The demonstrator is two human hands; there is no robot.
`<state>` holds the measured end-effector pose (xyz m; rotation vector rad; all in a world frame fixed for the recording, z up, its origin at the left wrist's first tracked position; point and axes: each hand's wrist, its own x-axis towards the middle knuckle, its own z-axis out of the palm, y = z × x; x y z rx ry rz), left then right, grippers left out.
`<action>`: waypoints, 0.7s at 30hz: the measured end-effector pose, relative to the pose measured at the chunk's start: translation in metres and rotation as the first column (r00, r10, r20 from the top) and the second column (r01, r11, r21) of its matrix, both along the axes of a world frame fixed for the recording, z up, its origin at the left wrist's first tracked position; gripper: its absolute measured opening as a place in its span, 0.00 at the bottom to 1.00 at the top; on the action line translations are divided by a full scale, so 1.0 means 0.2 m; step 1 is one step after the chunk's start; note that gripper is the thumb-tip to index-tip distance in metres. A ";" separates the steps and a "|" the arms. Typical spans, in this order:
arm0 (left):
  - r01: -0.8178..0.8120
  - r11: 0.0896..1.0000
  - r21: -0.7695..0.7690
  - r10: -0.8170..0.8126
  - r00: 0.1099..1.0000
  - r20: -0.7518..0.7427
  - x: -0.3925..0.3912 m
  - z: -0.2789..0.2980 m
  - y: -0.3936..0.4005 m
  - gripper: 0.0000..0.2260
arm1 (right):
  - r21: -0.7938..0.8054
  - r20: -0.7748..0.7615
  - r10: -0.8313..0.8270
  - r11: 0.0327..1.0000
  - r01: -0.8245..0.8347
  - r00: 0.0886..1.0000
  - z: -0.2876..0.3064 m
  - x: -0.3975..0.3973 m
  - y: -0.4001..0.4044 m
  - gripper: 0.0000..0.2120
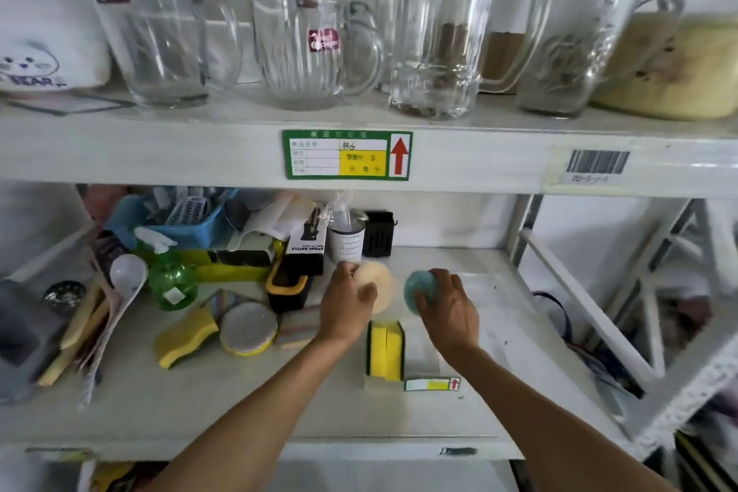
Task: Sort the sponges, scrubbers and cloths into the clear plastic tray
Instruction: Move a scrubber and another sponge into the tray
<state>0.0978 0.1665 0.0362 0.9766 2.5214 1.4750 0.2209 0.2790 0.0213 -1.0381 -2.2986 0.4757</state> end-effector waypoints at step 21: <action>-0.080 0.712 -0.697 -0.345 0.826 -0.447 0.36 -0.23 0.35 0.17 | -0.018 0.566 -0.020 0.999 0.037 0.824 -0.21 0.28 0.19 0.19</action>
